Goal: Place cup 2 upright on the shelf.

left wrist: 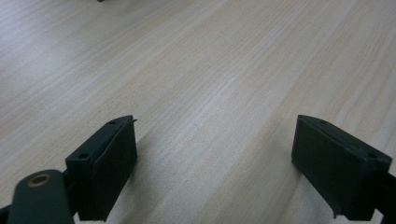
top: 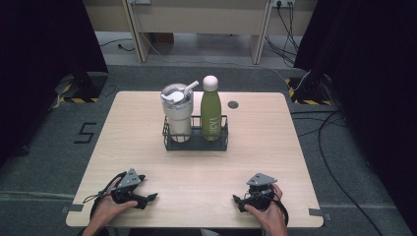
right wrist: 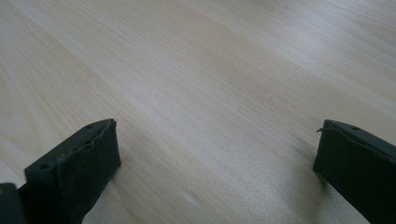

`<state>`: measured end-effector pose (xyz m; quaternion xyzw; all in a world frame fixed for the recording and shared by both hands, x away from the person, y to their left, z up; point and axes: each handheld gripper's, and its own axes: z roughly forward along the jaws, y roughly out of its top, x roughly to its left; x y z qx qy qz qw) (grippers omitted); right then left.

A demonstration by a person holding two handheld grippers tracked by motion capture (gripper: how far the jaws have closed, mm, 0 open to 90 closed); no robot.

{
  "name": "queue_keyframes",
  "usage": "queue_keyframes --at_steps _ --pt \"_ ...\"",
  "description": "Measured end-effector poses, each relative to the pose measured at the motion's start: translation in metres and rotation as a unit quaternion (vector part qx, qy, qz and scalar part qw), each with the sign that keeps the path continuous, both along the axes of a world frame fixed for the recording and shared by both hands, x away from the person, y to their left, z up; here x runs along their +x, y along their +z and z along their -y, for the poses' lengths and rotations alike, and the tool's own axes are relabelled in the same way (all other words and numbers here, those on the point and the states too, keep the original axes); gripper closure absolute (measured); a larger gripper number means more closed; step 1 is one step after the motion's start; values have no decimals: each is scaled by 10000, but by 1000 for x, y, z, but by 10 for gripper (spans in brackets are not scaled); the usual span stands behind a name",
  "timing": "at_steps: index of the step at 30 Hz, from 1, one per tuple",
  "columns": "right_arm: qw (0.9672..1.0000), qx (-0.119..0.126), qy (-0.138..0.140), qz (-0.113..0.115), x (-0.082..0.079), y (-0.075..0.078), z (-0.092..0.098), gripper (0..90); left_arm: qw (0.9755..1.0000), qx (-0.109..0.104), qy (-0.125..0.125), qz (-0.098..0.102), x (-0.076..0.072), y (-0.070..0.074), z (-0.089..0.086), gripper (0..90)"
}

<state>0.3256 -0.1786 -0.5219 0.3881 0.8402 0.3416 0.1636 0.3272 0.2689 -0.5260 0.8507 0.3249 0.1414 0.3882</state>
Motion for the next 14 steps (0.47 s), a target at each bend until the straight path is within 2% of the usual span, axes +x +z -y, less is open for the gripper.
queue_keyframes --at_steps 14 --pt "10000 -4 -6 1 1 0 0 3 10000 -5 4 -2 0 0 0 136"
